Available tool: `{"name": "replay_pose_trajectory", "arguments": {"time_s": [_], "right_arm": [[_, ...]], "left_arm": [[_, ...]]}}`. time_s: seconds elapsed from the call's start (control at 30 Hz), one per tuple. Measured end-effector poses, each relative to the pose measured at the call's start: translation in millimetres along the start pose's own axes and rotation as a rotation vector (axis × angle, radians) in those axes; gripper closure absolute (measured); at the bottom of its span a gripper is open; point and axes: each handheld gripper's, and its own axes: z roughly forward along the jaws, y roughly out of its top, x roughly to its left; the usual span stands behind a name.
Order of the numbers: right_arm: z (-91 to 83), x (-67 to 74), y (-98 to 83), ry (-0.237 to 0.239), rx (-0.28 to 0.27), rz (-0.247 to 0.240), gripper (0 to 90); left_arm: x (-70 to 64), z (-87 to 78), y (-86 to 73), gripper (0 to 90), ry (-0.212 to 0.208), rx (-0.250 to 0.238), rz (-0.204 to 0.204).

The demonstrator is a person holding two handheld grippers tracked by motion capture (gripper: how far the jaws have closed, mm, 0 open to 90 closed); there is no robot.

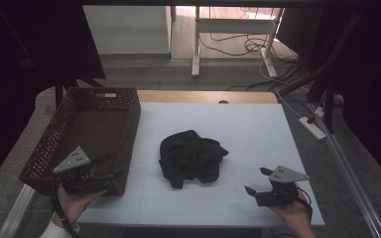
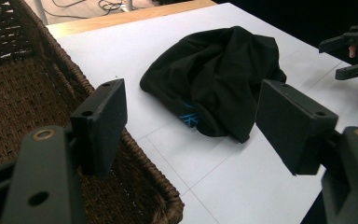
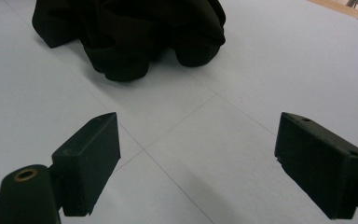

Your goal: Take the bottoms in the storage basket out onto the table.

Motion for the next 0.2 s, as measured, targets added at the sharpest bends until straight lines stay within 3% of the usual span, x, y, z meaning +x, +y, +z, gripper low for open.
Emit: {"name": "replay_pose_trajectory", "arguments": {"time_s": [0.2], "right_arm": [[-0.4, -0.6, -0.1, 0.0, -0.005, -0.002, 14.2]], "left_arm": [[0.1, 1.0, 0.4, 25.9, -0.004, -0.003, 0.0]]}}
